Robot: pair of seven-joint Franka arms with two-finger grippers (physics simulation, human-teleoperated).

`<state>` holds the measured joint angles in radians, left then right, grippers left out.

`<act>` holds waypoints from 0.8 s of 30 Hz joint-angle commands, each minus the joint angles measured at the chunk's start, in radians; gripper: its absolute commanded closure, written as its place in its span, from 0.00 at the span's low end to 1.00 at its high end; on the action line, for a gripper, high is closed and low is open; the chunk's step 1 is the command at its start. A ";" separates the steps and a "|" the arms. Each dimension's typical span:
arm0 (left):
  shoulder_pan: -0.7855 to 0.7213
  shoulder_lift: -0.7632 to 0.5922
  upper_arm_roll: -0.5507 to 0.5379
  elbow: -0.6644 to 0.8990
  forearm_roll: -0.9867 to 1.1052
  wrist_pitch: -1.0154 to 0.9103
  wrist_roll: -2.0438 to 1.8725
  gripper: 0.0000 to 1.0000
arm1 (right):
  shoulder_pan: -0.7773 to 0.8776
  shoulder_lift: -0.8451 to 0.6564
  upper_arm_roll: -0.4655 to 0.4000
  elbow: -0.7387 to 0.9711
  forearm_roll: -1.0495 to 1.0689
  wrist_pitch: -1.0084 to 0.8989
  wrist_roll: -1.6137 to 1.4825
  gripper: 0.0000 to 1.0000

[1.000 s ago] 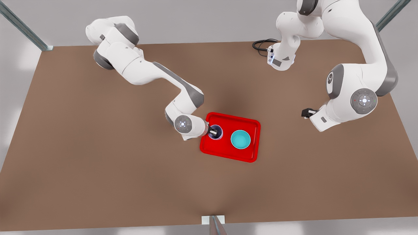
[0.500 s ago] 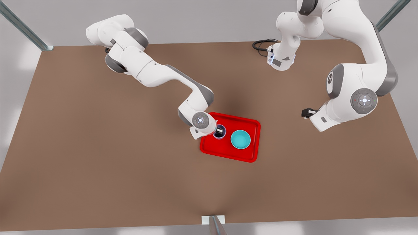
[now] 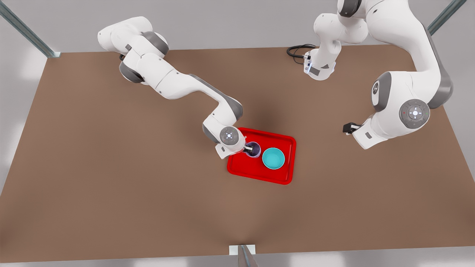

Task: Place the bowl on the tray with the left arm and the cup on the tray with the right arm

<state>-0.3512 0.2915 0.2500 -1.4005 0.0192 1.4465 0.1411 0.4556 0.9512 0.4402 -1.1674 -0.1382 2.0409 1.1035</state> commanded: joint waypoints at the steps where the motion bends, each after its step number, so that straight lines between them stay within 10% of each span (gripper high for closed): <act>1: 0.000 0.000 0.000 0.000 0.001 0.000 0.000 0.00 | 0.000 0.000 0.000 0.000 0.000 0.001 -0.001 0.00; 19: -0.002 0.000 -0.001 0.002 -0.004 0.002 0.000 0.00 | -0.052 -0.147 -0.002 0.037 0.077 -0.053 -0.011 0.00; 24: 0.000 -0.006 0.000 0.028 -0.005 -0.008 -0.005 0.00 | -0.271 -0.771 -0.425 -0.399 0.175 -0.263 -0.870 0.00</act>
<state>-0.3512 0.2844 0.2500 -1.3640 0.0138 1.4276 0.1365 0.1271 0.1348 -0.0017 -1.6097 0.0369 1.7528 0.1811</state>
